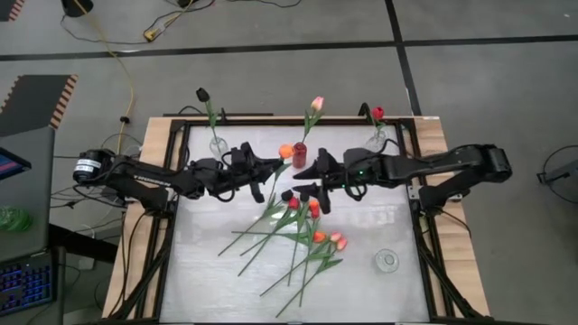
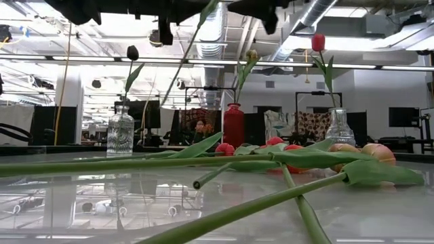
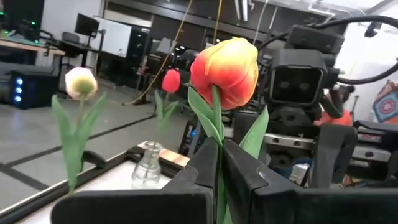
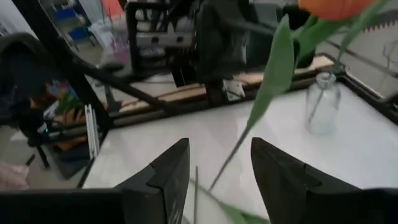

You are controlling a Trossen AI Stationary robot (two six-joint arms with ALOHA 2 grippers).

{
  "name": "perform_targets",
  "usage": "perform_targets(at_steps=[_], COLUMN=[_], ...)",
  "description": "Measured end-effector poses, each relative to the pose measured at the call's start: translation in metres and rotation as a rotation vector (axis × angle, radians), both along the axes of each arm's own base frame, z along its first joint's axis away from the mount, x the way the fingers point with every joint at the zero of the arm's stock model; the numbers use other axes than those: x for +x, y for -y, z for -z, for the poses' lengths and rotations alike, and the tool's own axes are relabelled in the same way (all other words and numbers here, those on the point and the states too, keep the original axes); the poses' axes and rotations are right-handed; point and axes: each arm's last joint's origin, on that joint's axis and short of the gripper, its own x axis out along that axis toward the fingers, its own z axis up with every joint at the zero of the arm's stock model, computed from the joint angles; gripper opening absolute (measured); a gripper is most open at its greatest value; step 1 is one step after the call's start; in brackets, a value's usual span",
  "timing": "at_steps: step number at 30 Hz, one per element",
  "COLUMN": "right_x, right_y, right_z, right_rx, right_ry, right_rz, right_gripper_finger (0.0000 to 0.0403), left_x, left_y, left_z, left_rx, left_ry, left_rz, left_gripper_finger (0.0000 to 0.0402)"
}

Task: Sort flowers into vase by color
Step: Put the top orange flower into the bottom transparent vase

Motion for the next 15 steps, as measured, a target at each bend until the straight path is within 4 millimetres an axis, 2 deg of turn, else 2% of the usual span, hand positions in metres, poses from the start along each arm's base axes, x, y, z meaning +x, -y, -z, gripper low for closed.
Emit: perform_targets(at_steps=[7, 15], right_x=[0.021, 0.032], right_y=[0.0, 0.0], right_z=[0.009, 0.014], right_rx=[-0.067, -0.068], right_ry=[0.087, 0.154], right_rz=[-0.011, -0.005], right_gripper_finger=[0.0198, 0.0198], left_x=[-0.001, -0.001], left_y=[0.006, 0.01], left_z=[-0.003, -0.004], left_rx=[0.007, 0.008], left_ry=[0.029, 0.043], left_rz=[0.018, 0.045], left_gripper_finger=[0.0, 0.0])
